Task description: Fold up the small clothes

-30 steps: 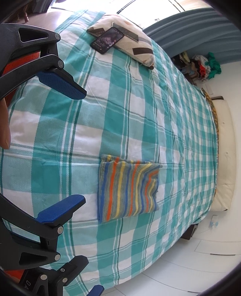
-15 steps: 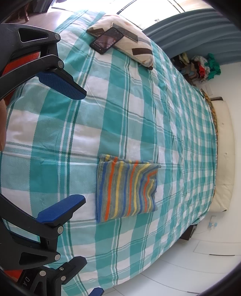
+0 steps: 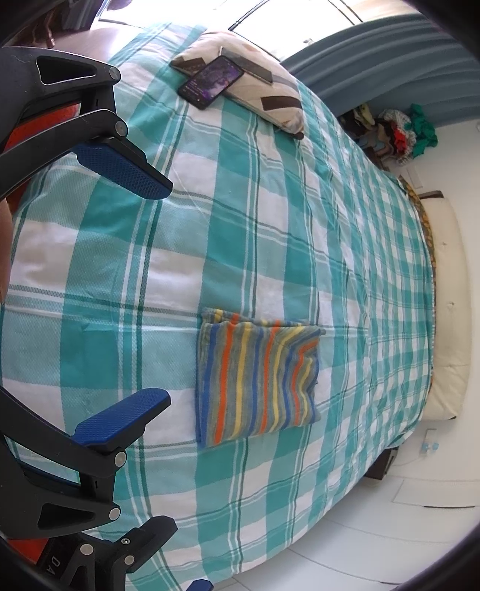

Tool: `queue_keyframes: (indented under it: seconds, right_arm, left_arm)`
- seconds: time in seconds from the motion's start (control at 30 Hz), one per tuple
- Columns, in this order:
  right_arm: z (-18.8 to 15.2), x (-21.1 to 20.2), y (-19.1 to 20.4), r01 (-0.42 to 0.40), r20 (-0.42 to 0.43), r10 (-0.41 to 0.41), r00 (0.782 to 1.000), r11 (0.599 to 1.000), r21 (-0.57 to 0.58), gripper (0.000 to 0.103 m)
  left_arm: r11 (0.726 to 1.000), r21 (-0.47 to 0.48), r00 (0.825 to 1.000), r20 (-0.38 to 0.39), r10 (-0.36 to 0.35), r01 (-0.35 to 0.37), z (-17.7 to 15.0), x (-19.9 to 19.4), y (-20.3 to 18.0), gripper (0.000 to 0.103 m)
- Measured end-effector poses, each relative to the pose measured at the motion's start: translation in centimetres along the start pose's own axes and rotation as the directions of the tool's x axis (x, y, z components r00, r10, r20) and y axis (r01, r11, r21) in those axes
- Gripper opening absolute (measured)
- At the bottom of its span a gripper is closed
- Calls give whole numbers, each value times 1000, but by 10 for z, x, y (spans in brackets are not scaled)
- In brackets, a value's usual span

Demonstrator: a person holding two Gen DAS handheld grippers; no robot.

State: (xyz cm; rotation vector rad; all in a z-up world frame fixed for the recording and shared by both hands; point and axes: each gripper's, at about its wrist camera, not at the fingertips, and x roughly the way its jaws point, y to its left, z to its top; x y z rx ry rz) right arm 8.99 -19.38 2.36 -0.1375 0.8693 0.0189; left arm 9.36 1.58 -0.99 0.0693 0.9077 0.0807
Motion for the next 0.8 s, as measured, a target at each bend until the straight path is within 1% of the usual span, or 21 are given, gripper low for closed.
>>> queue_keyframes:
  seconds: [0.53,0.7,0.8]
  right_arm:
    - [-4,4,0,1,-25,-1,1000,1000,-3,103]
    - [-3,3,2,-3,-23,3,1000,1000,-5,103]
    - [-3,3,5,-8,-24,8,1000,1000,-6,103]
  left_arm:
    - [1000,5,1000,-10,7,-7,0,5,2,102]
    - [999,-17,999,0,-38,38,-1,4,4,102]
    - [1000,-9,1000,8,-30,30,-1,2,3,102]
